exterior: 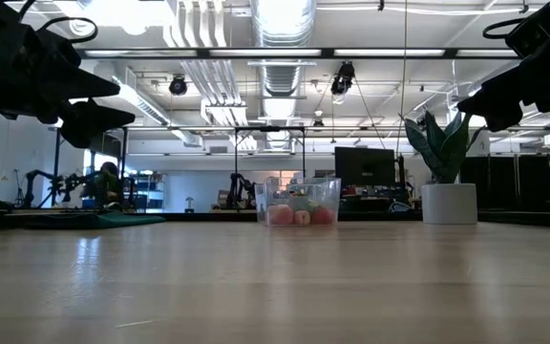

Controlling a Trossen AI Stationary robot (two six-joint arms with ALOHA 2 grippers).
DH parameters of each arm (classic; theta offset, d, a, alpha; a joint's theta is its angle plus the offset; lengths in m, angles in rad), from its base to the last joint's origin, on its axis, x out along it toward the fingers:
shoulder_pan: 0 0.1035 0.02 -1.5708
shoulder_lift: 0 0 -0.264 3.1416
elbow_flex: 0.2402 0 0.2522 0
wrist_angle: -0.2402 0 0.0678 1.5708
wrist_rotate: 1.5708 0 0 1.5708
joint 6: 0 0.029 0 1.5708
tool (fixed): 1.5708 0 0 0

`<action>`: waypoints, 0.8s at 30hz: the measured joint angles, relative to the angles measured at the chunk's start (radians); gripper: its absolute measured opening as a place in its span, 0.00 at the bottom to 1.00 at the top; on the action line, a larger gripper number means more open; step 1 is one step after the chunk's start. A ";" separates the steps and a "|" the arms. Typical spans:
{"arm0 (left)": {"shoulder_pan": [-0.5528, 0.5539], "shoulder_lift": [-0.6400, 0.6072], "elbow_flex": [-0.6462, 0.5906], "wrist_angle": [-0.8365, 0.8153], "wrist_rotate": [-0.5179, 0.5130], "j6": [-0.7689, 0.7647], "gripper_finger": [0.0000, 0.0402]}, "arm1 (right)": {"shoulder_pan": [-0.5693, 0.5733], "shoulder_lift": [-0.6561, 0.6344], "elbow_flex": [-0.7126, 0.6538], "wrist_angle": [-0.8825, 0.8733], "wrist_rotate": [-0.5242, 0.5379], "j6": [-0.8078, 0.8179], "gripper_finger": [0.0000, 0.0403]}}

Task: Pick and placing Produce into tupperware
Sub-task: Return to Home Position

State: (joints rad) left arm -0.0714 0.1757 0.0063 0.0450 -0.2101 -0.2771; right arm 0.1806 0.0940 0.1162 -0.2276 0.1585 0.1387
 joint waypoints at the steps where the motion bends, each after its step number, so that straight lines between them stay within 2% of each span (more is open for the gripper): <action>1: 0.000 0.001 0.000 0.000 0.000 0.000 0.74 | 0.000 0.000 0.000 0.000 0.000 0.000 0.58; 24: 0.000 0.009 0.000 0.000 0.000 0.000 0.74 | 0.000 0.000 0.000 0.000 0.000 0.000 0.58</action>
State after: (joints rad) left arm -0.0711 0.1848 0.0063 0.0452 -0.2100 -0.2771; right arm 0.1808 0.0943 0.1162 -0.2272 0.1585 0.1387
